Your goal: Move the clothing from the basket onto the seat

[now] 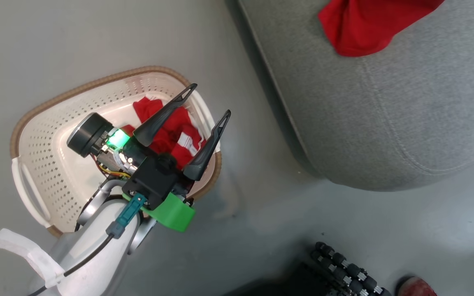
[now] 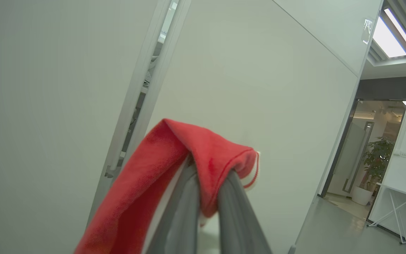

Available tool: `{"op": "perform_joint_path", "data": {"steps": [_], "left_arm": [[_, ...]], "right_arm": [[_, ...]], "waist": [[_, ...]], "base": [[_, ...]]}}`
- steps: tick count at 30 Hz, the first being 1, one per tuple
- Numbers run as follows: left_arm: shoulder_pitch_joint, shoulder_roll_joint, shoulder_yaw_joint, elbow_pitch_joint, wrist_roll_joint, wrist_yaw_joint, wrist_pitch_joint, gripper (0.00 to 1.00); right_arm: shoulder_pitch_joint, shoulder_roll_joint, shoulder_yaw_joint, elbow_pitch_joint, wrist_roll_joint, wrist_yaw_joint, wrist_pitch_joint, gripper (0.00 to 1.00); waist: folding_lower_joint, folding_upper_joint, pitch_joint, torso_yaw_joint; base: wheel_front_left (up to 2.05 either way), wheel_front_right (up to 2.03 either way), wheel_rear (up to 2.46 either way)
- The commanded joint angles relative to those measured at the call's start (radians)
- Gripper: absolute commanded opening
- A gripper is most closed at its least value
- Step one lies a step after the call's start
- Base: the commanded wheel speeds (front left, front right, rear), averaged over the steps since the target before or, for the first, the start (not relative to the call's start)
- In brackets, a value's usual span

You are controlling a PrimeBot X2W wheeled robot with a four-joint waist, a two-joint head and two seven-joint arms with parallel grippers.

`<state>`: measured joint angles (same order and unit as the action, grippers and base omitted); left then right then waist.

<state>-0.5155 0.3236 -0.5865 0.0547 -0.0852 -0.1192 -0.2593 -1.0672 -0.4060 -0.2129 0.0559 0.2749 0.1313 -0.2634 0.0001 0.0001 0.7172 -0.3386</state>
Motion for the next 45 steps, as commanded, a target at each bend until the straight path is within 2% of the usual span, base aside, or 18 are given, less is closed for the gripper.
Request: {"op": "perform_joint_path", "data": {"steps": [1,5,7,12,13,14,17,23,28,36,41,45], "left_arm": [[-0.018,-0.002,0.002,0.002,0.007,0.007,-0.005,1.00],[-0.019,-0.011,-0.004,0.011,0.010,0.014,-0.006,1.00],[-0.022,-0.016,-0.007,0.016,0.007,0.017,-0.006,1.00],[-0.022,-0.024,0.002,0.018,0.013,0.041,-0.007,1.00],[-0.020,-0.024,0.004,0.018,0.012,0.043,-0.006,1.00],[-0.018,-0.025,0.006,0.017,0.010,0.044,-0.006,1.00],[0.004,-0.035,0.017,0.013,-0.004,0.053,-0.006,1.00],[0.050,-0.078,0.035,0.023,-0.032,0.069,-0.006,1.00],[0.114,-0.150,0.075,0.033,-0.080,0.076,-0.006,1.00],[0.257,-0.237,0.202,0.094,-0.116,0.075,-0.005,1.00],[0.336,-0.264,0.281,0.136,-0.133,0.058,-0.005,1.00],[0.397,-0.271,0.346,0.130,-0.136,0.065,-0.005,1.00]], "right_arm": [[0.046,0.019,-0.015,0.031,-0.006,-0.001,-0.002,0.00],[0.164,0.062,-0.063,0.124,-0.053,-0.001,-0.002,0.00],[0.235,0.113,-0.085,0.173,-0.068,-0.001,-0.002,0.00],[0.382,0.186,-0.126,0.274,-0.098,-0.001,-0.002,0.01],[0.406,0.198,-0.145,0.285,-0.113,-0.001,-0.002,0.66],[0.423,0.210,-0.157,0.284,-0.122,-0.001,-0.002,1.00],[0.493,0.258,-0.177,0.276,-0.141,-0.001,-0.002,1.00],[0.633,0.306,-0.162,0.194,-0.179,-0.001,-0.002,1.00],[0.787,0.291,-0.053,0.129,-0.210,-0.001,-0.002,1.00],[0.907,0.289,0.114,0.139,-0.199,-0.001,-0.002,1.00],[0.934,0.292,0.219,0.168,-0.169,-0.001,-0.002,1.00],[0.955,0.293,0.290,0.162,-0.122,-0.001,-0.002,1.00]], "waist": [[-0.0001,-0.0001,0.043,0.044],[-0.0001,-0.0001,0.044,0.054],[-0.0001,-0.0001,0.041,0.058],[-0.0001,-0.0001,0.016,0.061],[-0.0001,-0.0001,0.007,0.061],[-0.0001,-0.0001,-0.001,0.061],[-0.0001,-0.0001,-0.036,0.059],[-0.0001,-0.0001,-0.132,0.087],[-0.0001,-0.0001,-0.242,0.156],[-0.0001,-0.0001,-0.406,0.273],[-0.0001,-0.0001,-0.489,0.336],[-0.0001,-0.0001,-0.549,0.372]], "base": [[0.00,0.00,0.00],[0.00,0.00,0.00],[0.00,0.00,0.00],[0.00,0.00,0.00],[0.00,0.00,0.00],[0.00,0.00,0.00],[0.00,0.00,0.00],[0.00,0.00,0.00],[0.00,0.00,0.00],[0.00,0.00,0.00],[0.00,0.00,0.00],[0.00,0.00,0.00]]}}
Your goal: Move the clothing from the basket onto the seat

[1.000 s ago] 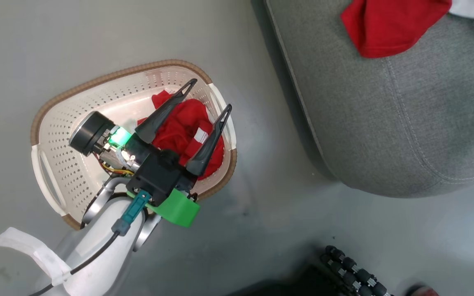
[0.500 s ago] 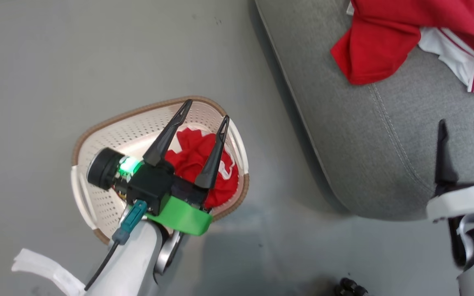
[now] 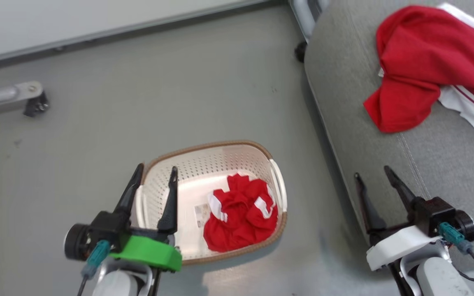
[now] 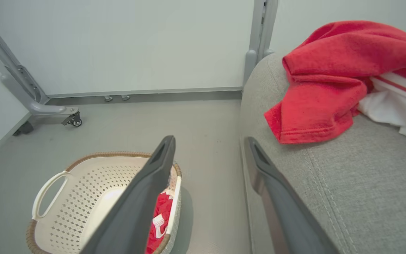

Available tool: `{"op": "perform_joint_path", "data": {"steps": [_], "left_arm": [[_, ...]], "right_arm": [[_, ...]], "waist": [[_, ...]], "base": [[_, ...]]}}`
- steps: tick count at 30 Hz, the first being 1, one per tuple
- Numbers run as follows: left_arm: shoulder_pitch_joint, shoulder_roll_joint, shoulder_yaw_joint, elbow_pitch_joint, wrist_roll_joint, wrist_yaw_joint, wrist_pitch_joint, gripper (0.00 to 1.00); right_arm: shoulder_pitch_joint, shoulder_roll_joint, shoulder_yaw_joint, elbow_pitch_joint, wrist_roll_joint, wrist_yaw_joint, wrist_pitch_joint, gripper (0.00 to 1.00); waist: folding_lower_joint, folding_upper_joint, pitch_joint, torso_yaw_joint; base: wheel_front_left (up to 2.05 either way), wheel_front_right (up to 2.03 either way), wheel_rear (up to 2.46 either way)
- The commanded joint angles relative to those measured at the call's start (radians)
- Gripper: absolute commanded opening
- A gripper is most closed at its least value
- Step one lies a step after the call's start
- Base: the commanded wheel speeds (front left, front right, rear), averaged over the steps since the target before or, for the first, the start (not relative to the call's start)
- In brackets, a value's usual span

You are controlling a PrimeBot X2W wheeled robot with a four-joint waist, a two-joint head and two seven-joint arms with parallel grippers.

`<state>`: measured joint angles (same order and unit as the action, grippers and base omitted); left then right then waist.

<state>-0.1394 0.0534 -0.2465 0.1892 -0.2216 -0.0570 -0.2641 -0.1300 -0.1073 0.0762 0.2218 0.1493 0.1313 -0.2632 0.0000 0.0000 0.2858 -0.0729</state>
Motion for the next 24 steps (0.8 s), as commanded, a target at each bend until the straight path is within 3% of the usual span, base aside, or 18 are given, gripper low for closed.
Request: {"op": "perform_joint_path", "data": {"steps": [1,12,24], "left_arm": [[0.039,-0.002,0.025,-0.008,-0.004,0.008,-0.001,1.00],[0.173,-0.003,0.100,-0.084,-0.027,0.044,0.000,1.00],[0.217,-0.003,0.120,-0.156,-0.005,0.045,0.000,1.00]], "right_arm": [[0.026,-0.007,0.011,-0.011,0.013,-0.001,-0.002,1.00],[0.077,0.019,0.054,-0.093,0.034,-0.001,-0.002,1.00],[0.112,0.034,0.026,-0.114,0.034,-0.001,-0.002,1.00]], "waist": [[0.0000,0.0000,-0.133,0.114],[0.0000,0.0000,-0.261,0.115],[0.0000,0.0000,-0.288,0.090]], "base": [[0.00,0.00,0.00],[0.00,0.00,0.00],[0.00,0.00,0.00]]}}
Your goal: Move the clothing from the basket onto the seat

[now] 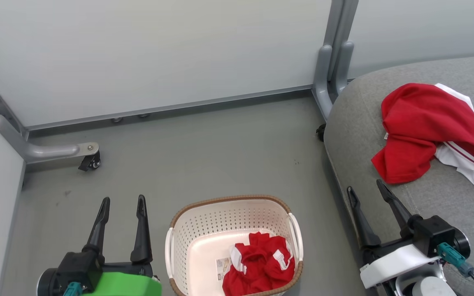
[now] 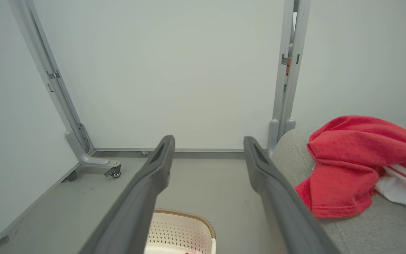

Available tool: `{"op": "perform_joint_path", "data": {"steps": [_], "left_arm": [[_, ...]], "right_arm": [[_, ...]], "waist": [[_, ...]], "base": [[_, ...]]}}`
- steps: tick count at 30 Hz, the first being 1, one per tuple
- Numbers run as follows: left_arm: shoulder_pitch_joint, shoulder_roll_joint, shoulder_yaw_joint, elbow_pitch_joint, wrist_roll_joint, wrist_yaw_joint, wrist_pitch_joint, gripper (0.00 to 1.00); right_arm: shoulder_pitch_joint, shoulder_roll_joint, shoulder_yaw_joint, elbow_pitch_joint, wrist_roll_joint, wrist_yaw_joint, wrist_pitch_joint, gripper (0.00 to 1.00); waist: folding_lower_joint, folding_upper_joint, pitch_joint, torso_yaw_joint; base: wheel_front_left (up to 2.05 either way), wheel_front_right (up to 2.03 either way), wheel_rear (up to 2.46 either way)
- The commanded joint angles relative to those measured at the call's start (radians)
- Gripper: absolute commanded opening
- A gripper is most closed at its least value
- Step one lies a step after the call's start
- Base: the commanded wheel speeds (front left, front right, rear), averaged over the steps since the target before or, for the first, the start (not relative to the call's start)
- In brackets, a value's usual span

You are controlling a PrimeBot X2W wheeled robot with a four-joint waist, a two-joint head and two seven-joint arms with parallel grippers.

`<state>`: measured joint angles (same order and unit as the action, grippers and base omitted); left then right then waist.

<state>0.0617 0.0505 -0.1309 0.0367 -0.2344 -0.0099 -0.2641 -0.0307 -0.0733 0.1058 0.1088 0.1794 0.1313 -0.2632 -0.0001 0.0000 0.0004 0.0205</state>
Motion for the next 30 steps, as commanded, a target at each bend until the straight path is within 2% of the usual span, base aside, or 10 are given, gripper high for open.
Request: {"op": "perform_joint_path", "data": {"steps": [1,30], "left_arm": [[0.019,0.000,0.006,-0.007,0.010,-0.002,0.000,1.00],[0.046,0.000,0.015,0.009,0.031,-0.018,0.000,1.00]], "right_arm": [[0.016,0.002,-0.005,-0.001,0.005,-0.001,-0.002,1.00],[0.031,0.019,-0.015,0.005,0.006,-0.001,-0.002,1.00]], "waist": [[0.0001,0.0000,-0.004,-0.005],[0.0001,0.0000,-0.008,-0.022]], "base": [[0.00,0.00,0.00],[0.00,0.00,0.00]]}}
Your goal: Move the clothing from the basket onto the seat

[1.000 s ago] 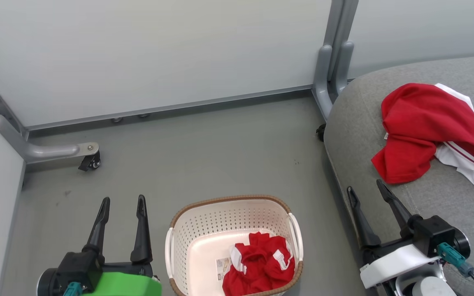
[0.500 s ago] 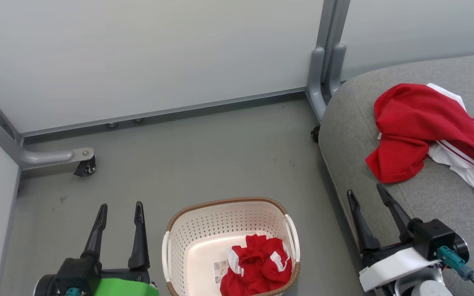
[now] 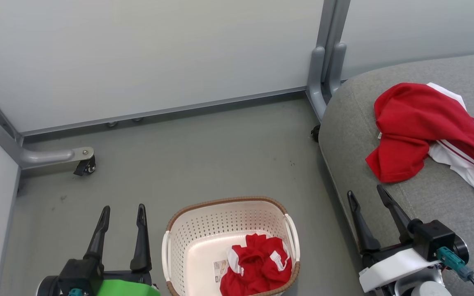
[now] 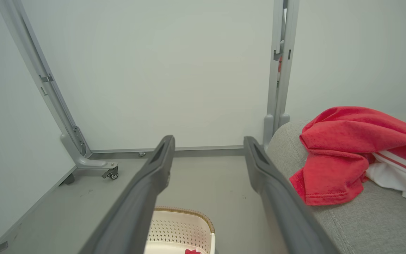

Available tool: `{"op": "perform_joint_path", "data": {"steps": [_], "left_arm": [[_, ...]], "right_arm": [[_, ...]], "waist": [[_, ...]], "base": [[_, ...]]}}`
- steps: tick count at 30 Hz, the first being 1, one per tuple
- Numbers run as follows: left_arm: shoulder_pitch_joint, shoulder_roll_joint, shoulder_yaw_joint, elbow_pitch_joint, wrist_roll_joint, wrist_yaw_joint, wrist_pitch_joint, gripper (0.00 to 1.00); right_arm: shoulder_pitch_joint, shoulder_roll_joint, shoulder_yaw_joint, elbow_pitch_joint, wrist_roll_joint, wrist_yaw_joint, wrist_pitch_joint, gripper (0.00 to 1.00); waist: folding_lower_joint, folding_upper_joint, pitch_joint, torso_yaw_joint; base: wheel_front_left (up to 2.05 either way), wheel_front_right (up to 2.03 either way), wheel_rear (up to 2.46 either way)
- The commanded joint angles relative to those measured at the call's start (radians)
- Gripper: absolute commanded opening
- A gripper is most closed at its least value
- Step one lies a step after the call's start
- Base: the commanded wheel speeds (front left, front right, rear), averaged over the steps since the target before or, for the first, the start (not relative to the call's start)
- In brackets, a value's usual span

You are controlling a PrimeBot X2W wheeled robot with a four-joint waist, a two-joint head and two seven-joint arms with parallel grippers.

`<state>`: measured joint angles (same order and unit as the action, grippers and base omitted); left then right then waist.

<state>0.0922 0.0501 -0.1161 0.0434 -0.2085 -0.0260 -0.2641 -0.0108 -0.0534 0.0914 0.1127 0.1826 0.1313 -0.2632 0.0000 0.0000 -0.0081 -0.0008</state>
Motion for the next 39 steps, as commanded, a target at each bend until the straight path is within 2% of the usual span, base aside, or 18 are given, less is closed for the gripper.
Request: {"op": "perform_joint_path", "data": {"steps": [1,11,22,31,39], "left_arm": [[0.016,0.001,-0.001,0.004,0.005,-0.002,0.000,1.00],[-0.012,0.001,-0.021,0.012,0.000,-0.008,0.000,1.00],[-0.174,0.001,-0.095,0.062,0.011,-0.029,0.000,1.00],[-0.404,0.002,-0.198,0.266,0.035,-0.075,0.000,1.00],[-0.629,0.003,-0.331,0.488,0.057,-0.102,-0.001,1.00]], "right_arm": [[0.011,-0.001,0.000,0.002,0.003,-0.001,-0.002,1.00],[-0.009,0.000,-0.015,-0.009,0.011,-0.001,-0.002,1.00],[-0.139,-0.028,-0.065,-0.068,0.004,-0.001,-0.002,1.00],[-0.294,-0.074,-0.080,-0.111,0.005,-0.001,-0.002,1.00],[-0.387,-0.073,-0.071,-0.153,0.013,-0.001,-0.002,1.00]], "waist": [[0.0000,0.0000,0.002,-0.001],[0.0000,0.0000,0.057,-0.007],[0.0000,0.0000,0.320,0.001],[0.0000,0.0000,0.542,-0.015],[0.0000,0.0000,0.679,-0.044]], "base": [[0.00,0.00,0.00],[0.00,0.00,0.00],[0.00,0.00,0.00],[0.00,0.00,0.00],[0.00,0.00,0.00]]}}
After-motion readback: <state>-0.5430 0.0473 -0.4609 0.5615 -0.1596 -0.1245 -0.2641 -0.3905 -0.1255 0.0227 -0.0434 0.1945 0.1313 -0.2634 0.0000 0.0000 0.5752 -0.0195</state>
